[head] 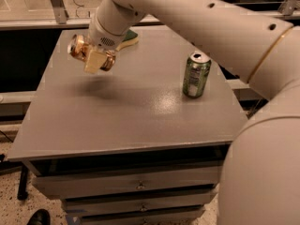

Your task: Knock orange can over

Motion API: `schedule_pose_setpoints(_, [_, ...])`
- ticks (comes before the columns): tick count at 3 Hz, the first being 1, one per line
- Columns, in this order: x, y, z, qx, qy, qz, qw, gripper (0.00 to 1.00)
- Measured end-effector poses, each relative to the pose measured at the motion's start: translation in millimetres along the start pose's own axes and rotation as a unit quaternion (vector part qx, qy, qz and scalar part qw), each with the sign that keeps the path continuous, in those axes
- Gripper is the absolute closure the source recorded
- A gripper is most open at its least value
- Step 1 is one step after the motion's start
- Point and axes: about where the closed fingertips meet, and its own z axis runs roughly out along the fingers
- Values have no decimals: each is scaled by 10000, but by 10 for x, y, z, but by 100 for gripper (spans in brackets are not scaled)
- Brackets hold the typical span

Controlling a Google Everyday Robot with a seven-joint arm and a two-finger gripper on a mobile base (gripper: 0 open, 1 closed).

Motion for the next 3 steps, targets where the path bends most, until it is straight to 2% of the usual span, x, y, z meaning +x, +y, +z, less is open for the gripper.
schedule_pose_setpoints(1, [273, 413, 98, -797, 753, -459, 9929, 100])
schedule_pose_setpoints(2, [544, 807, 93, -1590, 1408, -816, 9738, 100])
schedule_pose_setpoints(3, [714, 1011, 42, -2049, 1812, -1034, 9563, 84])
